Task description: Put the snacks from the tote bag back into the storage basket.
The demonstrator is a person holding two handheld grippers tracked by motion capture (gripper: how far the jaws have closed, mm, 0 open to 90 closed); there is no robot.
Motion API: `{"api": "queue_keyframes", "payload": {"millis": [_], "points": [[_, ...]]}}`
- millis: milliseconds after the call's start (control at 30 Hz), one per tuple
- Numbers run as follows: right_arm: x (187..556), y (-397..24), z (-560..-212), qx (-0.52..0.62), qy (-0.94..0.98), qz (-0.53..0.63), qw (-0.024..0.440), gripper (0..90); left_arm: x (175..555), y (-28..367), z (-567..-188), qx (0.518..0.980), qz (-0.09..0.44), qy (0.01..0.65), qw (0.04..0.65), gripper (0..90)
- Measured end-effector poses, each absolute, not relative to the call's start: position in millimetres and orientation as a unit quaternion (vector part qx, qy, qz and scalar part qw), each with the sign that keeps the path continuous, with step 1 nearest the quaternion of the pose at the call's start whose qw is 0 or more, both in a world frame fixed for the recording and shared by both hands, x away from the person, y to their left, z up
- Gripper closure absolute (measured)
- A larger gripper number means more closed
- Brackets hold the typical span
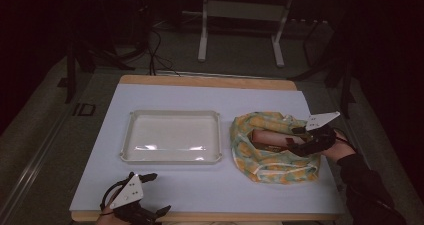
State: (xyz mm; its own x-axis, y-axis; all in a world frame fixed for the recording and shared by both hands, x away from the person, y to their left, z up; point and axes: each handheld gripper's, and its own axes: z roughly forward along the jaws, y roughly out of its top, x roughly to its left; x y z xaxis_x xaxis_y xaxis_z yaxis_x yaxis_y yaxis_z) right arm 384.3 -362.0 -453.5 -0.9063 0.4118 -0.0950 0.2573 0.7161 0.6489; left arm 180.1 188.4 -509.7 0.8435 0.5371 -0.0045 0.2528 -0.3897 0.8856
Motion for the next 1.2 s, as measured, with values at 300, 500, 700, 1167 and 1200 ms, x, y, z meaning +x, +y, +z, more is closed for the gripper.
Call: {"api": "queue_keyframes", "payload": {"millis": [300, 500, 700, 1167, 1200], "points": [[389, -365, -465, 0.185, 0.931, 0.294, 0.112, 32.0, 181, 189, -510, 0.821, 0.143, 0.242, 0.497, 0.0], [392, -369, -463, 0.192, 0.934, 0.288, 0.091, 29.6, 181, 189, -510, 0.821, 0.141, 0.243, 0.497, 0.0], [394, -369, -464, 0.191, 0.936, 0.279, 0.094, 28.1, 181, 189, -510, 0.821, 0.140, 0.244, 0.498, 0.0], [398, -369, -473, 0.187, 0.946, 0.246, 0.095, 28.0, 181, 189, -510, 0.821, 0.138, 0.244, 0.498, 0.0], [398, -368, -473, 0.186, 0.947, 0.244, 0.094, 28.3, 181, 189, -510, 0.821, 0.138, 0.244, 0.498, 0.0]]}}
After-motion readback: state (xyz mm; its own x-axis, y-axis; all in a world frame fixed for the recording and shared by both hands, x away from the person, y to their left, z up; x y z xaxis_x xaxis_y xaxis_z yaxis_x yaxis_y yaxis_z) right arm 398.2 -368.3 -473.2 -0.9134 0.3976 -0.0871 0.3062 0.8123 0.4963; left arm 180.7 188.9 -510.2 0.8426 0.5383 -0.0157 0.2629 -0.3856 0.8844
